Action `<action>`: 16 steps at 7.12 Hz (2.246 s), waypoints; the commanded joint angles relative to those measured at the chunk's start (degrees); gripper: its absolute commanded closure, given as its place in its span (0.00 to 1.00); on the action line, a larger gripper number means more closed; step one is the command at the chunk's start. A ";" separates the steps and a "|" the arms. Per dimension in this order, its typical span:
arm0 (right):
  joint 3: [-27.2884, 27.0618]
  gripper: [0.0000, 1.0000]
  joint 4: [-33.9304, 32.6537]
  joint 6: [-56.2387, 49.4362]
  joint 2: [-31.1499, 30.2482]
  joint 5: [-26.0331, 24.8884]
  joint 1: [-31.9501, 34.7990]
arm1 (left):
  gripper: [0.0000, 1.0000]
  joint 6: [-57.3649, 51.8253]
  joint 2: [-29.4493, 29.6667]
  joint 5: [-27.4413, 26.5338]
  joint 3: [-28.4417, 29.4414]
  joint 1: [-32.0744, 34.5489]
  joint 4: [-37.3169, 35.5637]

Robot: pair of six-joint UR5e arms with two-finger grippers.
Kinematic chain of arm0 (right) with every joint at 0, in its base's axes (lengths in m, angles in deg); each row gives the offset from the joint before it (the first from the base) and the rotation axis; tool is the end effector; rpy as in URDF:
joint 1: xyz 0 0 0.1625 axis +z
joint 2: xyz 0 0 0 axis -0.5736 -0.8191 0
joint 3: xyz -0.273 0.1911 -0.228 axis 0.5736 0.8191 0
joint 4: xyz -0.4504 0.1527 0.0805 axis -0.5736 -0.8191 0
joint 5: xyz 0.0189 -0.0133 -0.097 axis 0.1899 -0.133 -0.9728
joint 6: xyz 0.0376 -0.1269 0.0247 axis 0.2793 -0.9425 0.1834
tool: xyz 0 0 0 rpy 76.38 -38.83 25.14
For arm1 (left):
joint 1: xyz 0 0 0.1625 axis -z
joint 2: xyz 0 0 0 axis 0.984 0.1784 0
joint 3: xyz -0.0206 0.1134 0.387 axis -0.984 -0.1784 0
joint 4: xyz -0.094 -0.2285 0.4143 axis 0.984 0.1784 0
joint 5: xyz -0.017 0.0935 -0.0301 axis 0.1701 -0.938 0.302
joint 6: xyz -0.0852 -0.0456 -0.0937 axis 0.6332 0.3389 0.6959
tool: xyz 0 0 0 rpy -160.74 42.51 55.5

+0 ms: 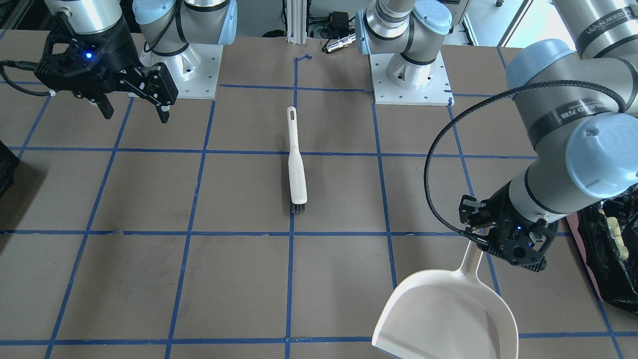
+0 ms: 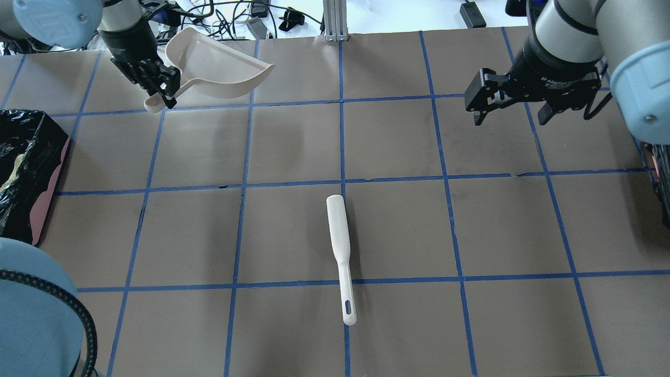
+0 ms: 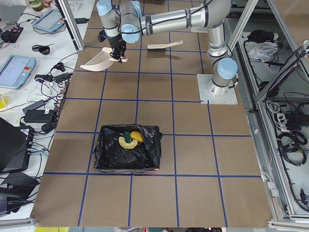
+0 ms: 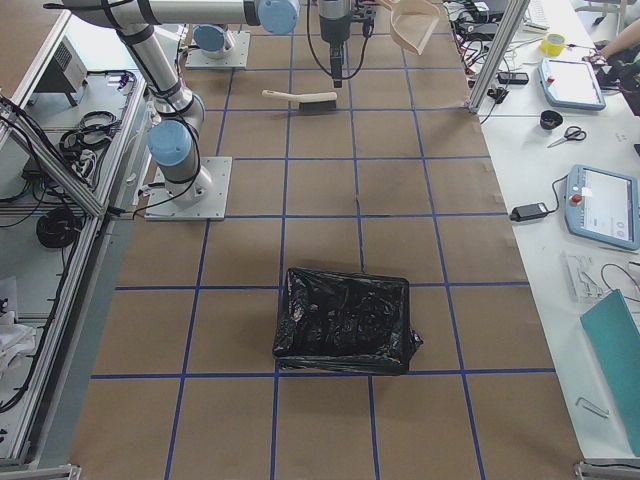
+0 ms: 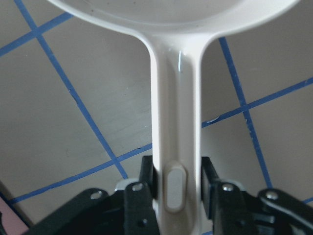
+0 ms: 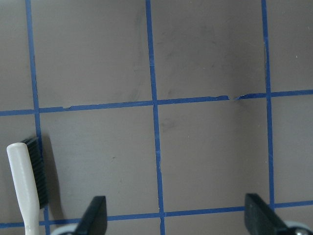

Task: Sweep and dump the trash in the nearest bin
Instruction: 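Carry the empty dustpan with the left gripper back toward the table center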

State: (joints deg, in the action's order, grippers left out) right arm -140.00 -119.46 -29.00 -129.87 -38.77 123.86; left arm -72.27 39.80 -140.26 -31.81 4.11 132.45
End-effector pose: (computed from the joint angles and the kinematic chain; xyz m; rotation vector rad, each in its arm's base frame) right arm 0.1202 -0.5405 0.4398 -0.0961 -3.1188 0.1616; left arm -0.0493 -0.7113 0.3221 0.5841 3.0567 0.1953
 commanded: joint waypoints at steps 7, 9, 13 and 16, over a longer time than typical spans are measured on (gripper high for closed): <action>-0.35 0.00 -0.10 -0.05 1.18 -0.36 0.00 | 1.00 29.96 2.96 3.71 -2.47 15.64 -2.85; -0.18 0.00 -0.19 -0.14 2.06 -0.36 0.00 | 1.00 30.25 5.94 9.40 -2.56 17.41 -8.45; -0.18 0.00 -0.19 -0.14 1.98 -0.27 0.00 | 1.00 34.98 8.86 10.41 -2.56 21.00 -10.24; -0.18 0.00 -0.19 -0.14 2.06 -0.53 0.00 | 0.98 38.77 8.95 11.80 -2.56 22.42 -10.24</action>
State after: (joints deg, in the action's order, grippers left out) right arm -140.18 -119.65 -29.14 -127.82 -39.16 123.86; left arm -34.36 48.67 -129.40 -34.36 25.96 122.18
